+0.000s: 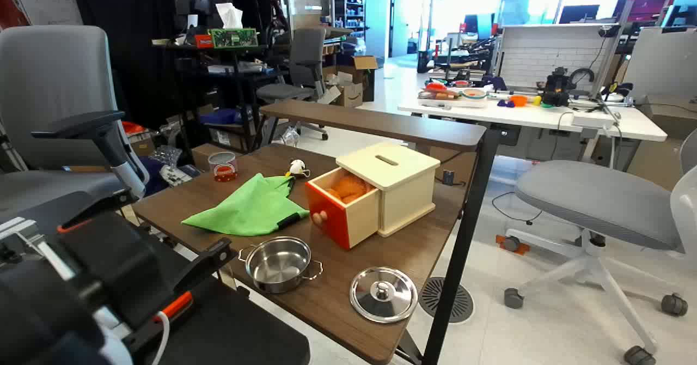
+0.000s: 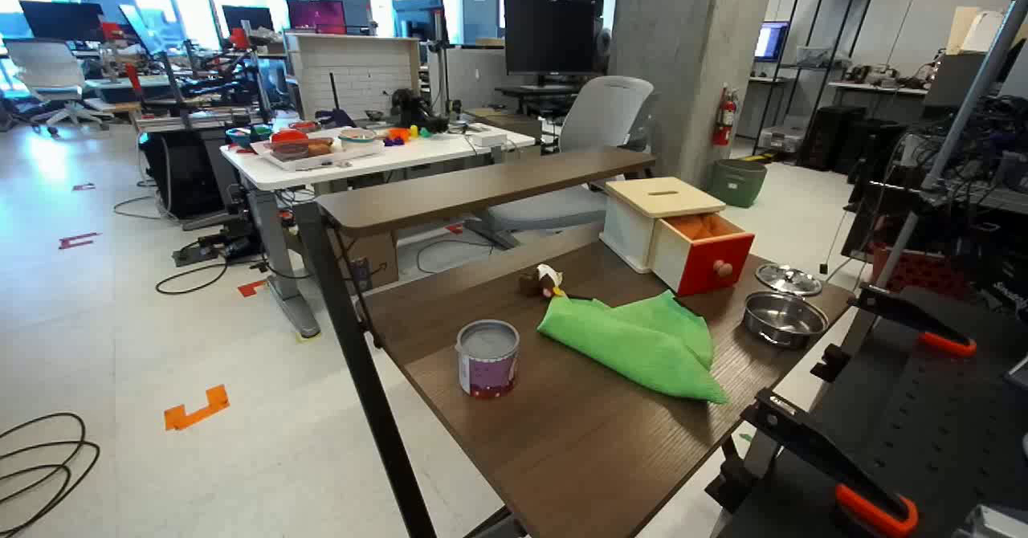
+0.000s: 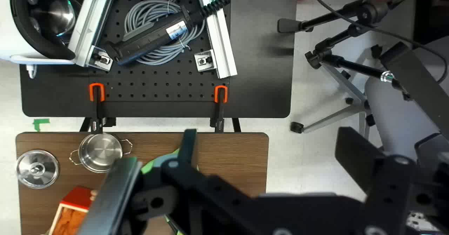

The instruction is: Unfold the green towel

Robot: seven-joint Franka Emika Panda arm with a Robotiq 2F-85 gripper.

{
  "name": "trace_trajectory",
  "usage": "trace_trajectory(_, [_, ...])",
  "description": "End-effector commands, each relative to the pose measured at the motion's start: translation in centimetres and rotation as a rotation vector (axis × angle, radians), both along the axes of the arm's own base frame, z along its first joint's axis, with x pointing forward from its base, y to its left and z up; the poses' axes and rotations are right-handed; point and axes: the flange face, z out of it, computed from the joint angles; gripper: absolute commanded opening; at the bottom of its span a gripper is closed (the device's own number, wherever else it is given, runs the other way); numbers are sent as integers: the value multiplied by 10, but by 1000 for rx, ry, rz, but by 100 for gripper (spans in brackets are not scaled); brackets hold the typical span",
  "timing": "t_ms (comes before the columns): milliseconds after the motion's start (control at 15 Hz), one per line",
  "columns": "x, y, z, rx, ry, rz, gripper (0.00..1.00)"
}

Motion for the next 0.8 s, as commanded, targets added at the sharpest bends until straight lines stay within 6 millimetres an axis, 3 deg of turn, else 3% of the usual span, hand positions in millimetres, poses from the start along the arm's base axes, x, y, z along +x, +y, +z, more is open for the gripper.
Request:
trace_trajectory(0, [0, 0, 1, 0, 0, 0, 100])
trace_trajectory(400, [5, -2, -5, 12, -62, -22, 100])
trace_trajectory(733, [43, -15, -38, 34, -191, -93, 100])
